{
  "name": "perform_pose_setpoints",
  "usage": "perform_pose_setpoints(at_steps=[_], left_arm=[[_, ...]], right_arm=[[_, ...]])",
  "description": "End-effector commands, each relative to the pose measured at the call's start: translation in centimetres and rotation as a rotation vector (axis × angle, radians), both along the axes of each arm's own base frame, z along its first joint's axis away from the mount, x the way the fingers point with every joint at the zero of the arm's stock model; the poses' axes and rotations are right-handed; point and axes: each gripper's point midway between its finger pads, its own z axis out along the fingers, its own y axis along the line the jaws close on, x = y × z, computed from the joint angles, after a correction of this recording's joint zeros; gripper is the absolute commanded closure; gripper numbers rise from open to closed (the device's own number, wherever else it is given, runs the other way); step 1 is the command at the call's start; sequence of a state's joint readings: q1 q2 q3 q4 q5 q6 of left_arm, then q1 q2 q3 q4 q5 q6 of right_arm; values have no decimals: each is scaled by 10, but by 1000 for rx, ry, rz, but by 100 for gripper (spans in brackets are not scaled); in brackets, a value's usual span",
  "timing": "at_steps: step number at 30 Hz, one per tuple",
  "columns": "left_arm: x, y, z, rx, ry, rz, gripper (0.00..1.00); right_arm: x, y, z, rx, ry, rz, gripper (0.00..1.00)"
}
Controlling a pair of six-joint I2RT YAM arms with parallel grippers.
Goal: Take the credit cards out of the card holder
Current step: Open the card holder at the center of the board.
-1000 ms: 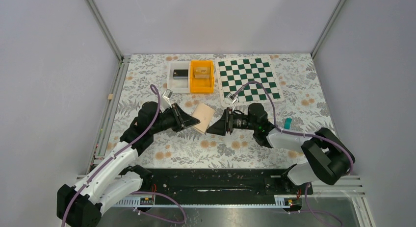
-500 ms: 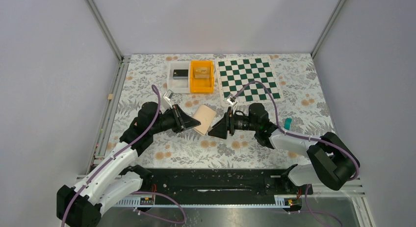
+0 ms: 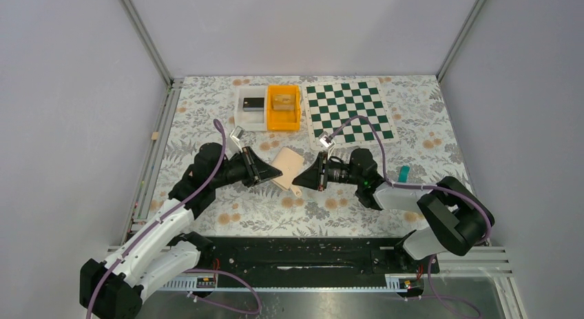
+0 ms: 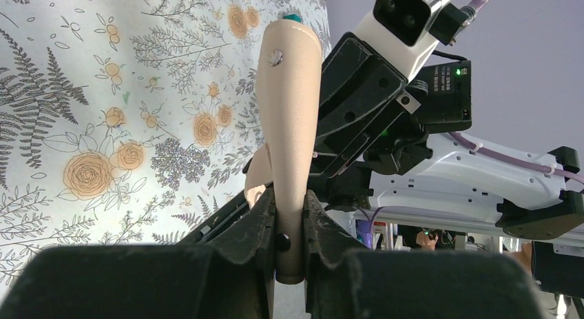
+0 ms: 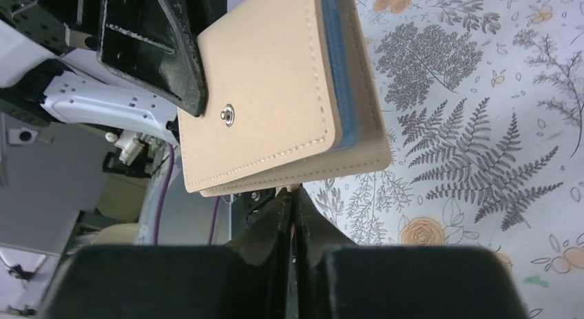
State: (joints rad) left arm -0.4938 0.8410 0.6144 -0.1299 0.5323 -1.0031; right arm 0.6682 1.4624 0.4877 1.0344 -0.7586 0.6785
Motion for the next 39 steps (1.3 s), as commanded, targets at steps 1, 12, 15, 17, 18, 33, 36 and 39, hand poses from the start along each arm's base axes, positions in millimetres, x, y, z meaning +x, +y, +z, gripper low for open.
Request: perform_pose_setpoints(at_steps=[1,12,15,17,18,33,36,39], left_arm=[[12,-1,9,2,-56,29,88],[27,42,-71,238,76,191,46],[26,47,-84,289,99,190,43],[26,48,-92,306,119,186,43],[25,48,-97,314,131,188,42],[30,67,-116,399,211,265,42],[29,76,-124,411,237,292,42],[28,81,-130,410,271,309,43]], right_arm=[[5,-1,9,32,-29,-47,100],[5,-24,-64,-304,160,-124,100],[0,-29,-85,-394,221,-100,100],[-2,-31,-101,-450,270,-92,100],[-2,-30,-104,-465,290,-82,100],[-7,7,-58,-403,85,176,100],[-13,14,-54,-411,30,220,100],[-15,16,-53,-402,22,235,100]])
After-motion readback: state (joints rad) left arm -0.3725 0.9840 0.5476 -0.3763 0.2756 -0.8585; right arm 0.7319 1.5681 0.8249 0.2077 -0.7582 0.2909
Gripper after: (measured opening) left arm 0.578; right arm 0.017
